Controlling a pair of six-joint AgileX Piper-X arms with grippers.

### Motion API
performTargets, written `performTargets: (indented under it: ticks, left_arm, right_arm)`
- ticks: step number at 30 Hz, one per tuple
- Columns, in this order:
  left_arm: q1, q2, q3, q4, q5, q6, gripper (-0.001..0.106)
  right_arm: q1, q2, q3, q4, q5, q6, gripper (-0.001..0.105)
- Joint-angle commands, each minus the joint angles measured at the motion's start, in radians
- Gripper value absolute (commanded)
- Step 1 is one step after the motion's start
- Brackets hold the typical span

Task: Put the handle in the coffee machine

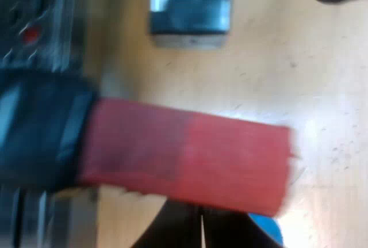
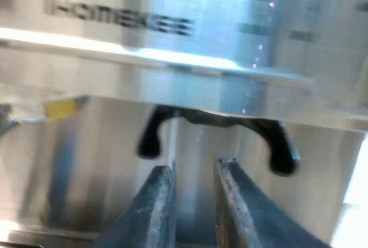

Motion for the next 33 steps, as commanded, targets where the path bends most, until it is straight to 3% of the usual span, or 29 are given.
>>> performTargets:
  ticks: [1, 4, 7, 12, 13, 17, 18, 22, 28, 29, 33]
  left_arm:
    - [-0.053, -0.011, -0.004, -0.012, 0.104, 0.003, 0.001]
    - [-0.087, -0.011, -0.004, -0.027, 0.1, 0.003, 0.001]
    - [-0.093, -0.011, -0.004, -0.049, 0.081, 0.003, 0.001]
    - [-0.087, -0.011, -0.004, -0.107, 0.059, 0.003, 0.001]
    - [-0.087, -0.011, -0.004, -0.141, 0.059, 0.003, 0.001]
    - [-0.087, -0.011, -0.004, -0.191, 0.059, 0.003, 0.001]
    - [-0.087, -0.011, -0.004, -0.219, 0.059, 0.003, 0.001]
    - [-0.09, -0.011, -0.007, -0.261, 0.059, -0.001, 0.001]
    - [-0.09, -0.011, -0.007, -0.282, 0.067, -0.026, 0.001]
    - [-0.09, -0.011, -0.007, -0.282, 0.069, -0.044, 0.001]
    - [-0.09, -0.011, -0.007, -0.324, 0.119, -0.149, 0.001]
  right_arm:
    - [0.001, -0.057, 0.025, 0.049, 0.01, 0.004, 0.021]
    - [0.001, -0.125, 0.053, 0.117, 0.01, 0.004, 0.021]
    - [0.001, -0.207, 0.084, 0.215, -0.042, 0.056, 0.021]
    - [0.001, -0.336, 0.107, 0.473, -0.193, 0.202, 0.021]
    - [0.001, -0.377, 0.107, 0.56, -0.265, 0.265, 0.021]
    - [0.001, -0.446, 0.107, 0.681, -0.374, 0.357, 0.021]
    - [0.001, -0.505, 0.107, 0.762, -0.463, 0.394, 0.021]
    - [0.001, -0.593, 0.107, 0.835, -0.556, 0.395, 0.021]
    - [0.001, -0.65, 0.107, 0.849, -0.579, 0.395, 0.021]
    - [0.001, -0.677, 0.107, 0.849, -0.645, 0.395, 0.021]
    - [0.001, -0.679, 0.107, 0.849, -0.721, 0.395, 0.021]
